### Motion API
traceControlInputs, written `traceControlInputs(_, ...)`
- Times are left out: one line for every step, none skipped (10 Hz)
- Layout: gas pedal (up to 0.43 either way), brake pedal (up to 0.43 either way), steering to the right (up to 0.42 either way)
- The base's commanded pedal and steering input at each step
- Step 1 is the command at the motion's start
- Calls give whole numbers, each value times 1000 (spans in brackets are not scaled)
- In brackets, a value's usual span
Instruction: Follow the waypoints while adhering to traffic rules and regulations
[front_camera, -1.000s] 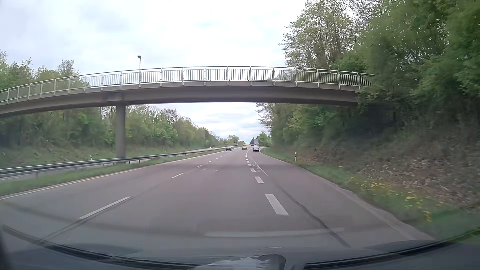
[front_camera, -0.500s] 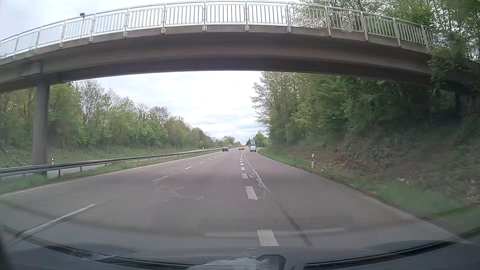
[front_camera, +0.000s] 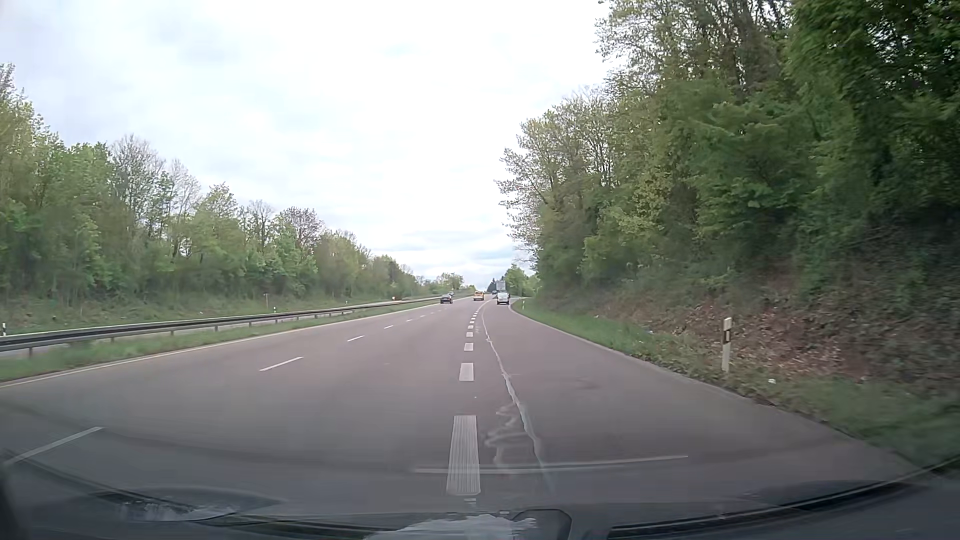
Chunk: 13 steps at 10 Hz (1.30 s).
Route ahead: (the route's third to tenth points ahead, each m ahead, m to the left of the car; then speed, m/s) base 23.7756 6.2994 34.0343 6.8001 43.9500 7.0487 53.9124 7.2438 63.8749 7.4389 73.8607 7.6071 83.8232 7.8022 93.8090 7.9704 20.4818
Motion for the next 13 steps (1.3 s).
traceControlInputs(87, 0, 2)
traceControlInputs(87, 0, 0)
traceControlInputs(87, 0, 0)
traceControlInputs(87, 0, 0)
traceControlInputs(98, 0, -1)
traceControlInputs(98, 0, -1)
traceControlInputs(98, 0, -1)
traceControlInputs(98, 0, -1)
traceControlInputs(98, 0, -1)
traceControlInputs(98, 0, -1)
traceControlInputs(98, 0, -1)
traceControlInputs(98, 0, -1)
traceControlInputs(98, 0, -1)
